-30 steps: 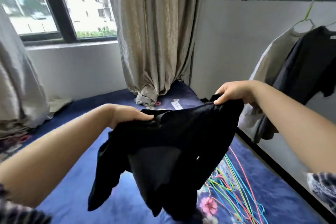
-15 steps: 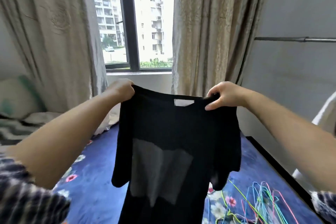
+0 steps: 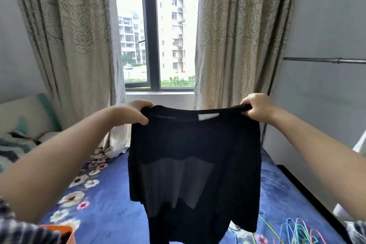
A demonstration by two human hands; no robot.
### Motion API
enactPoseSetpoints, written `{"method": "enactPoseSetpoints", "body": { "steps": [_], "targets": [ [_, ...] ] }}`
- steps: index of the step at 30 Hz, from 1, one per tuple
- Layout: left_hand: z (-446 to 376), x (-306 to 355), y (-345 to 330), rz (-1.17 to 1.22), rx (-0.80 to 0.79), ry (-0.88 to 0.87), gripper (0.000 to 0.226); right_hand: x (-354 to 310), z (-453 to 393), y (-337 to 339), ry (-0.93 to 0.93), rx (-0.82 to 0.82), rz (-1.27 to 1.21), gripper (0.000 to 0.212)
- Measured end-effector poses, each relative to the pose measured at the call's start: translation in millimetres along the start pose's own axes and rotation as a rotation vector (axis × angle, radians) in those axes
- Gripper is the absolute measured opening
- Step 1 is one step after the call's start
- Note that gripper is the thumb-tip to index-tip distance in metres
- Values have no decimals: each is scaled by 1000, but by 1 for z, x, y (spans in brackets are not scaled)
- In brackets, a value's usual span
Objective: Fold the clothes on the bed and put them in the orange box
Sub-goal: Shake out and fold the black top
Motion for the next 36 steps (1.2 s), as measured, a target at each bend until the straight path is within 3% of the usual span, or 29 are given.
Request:
{"method": "enactPoseSetpoints", "body": {
  "steps": [2, 5, 8, 10, 12, 15, 19, 21, 23, 25, 28, 32, 36],
  "targets": [
    [0, 2, 13, -127, 115, -22, 24, 7, 5, 7, -62, 136, -153, 30],
    [-1, 4, 24, 35, 261, -142, 12, 8, 18, 8, -116, 281, -387, 46],
    [5, -1, 26, 319, 302, -185, 8, -15, 26, 6, 102, 258, -483, 57],
    [10, -2, 25, 507, 275, -218, 26, -25, 31, 11, 230, 219, -439, 56],
    [18, 4, 26, 537, 226, -293, 55, -28, 32, 21, 263, 210, -441, 51],
    [30, 18, 31, 232, 172, -370, 67, -30, 34, 37, 236, 187, -436, 43],
    [43, 31, 33, -525, 120, -370, 21, -31, 30, 35, 172, -10, -338, 29],
    [40, 22, 30, -780, 31, -300, 20, -32, 31, 32, 146, -118, -269, 26],
    [33, 16, 31, -984, 19, -263, 27, -34, 34, 30, 131, -214, -269, 17],
    [25, 11, 36, -1032, 55, -214, 26, -36, 37, 29, 115, -273, -295, 21],
    [17, 13, 41, -906, 167, -179, 34, -29, 33, 28, 82, -243, -252, 33],
    [16, 11, 44, -352, 362, -149, 32, -14, 29, 30, -6, -159, -326, 25],
    [21, 4, 38, 134, 577, -177, 11, -2, 29, 38, -119, 94, -535, 26]
  ]
}}
Point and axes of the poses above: each hand's wrist, its own z-axis away from the middle knuckle, its own y-axis out of the back of the hand, x = y × z, the point moved 8 cm from there along -z, towards the middle knuckle, and after that the axes turned 3 degrees about x, right-handed, at the moved point
